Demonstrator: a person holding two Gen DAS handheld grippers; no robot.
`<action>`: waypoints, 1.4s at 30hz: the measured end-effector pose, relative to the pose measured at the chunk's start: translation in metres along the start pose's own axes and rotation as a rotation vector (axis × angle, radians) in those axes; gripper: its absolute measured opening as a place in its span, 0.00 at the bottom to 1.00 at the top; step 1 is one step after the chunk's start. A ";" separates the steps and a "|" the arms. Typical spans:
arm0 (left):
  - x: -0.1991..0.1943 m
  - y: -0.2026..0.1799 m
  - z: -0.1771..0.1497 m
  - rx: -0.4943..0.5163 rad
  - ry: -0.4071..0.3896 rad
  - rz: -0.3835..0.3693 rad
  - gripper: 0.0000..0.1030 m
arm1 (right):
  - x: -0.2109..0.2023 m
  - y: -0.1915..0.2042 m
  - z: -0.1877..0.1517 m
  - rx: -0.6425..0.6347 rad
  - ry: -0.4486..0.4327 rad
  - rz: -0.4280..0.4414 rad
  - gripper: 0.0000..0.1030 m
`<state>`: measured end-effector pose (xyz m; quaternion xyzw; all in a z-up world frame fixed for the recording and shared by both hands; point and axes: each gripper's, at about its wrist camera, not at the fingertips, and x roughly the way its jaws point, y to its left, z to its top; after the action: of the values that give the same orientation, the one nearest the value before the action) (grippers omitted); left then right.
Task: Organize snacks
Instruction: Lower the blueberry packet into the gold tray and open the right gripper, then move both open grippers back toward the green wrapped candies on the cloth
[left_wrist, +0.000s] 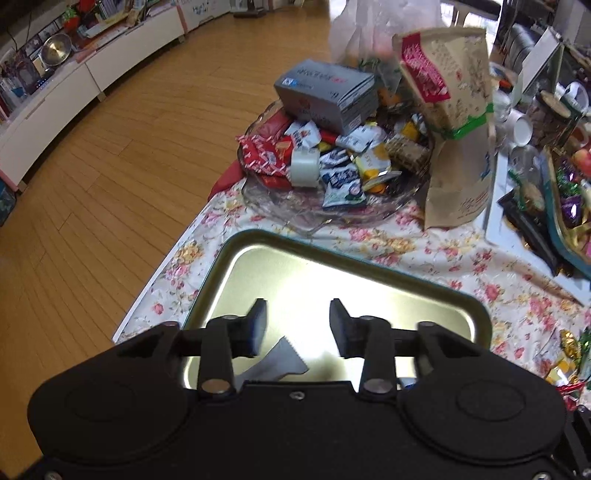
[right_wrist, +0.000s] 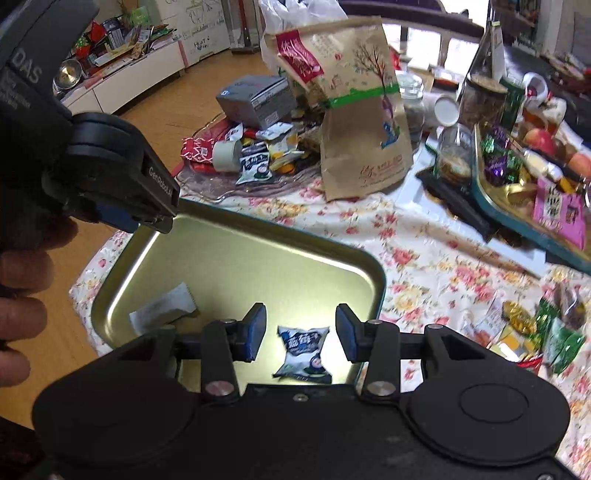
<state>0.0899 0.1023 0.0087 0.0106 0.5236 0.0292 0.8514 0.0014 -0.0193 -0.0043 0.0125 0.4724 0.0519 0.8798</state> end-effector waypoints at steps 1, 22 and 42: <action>-0.003 0.000 0.000 -0.003 -0.018 -0.010 0.53 | 0.000 0.001 0.000 -0.006 -0.008 -0.004 0.45; -0.022 -0.018 0.002 -0.013 -0.073 -0.081 0.60 | -0.001 -0.015 -0.004 0.084 -0.017 0.012 0.47; -0.043 -0.144 -0.036 0.237 -0.006 -0.230 0.58 | -0.035 -0.184 -0.032 0.459 0.003 -0.123 0.47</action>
<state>0.0442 -0.0447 0.0243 0.0512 0.5187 -0.1304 0.8434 -0.0299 -0.2067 -0.0055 0.1832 0.4730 -0.1104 0.8547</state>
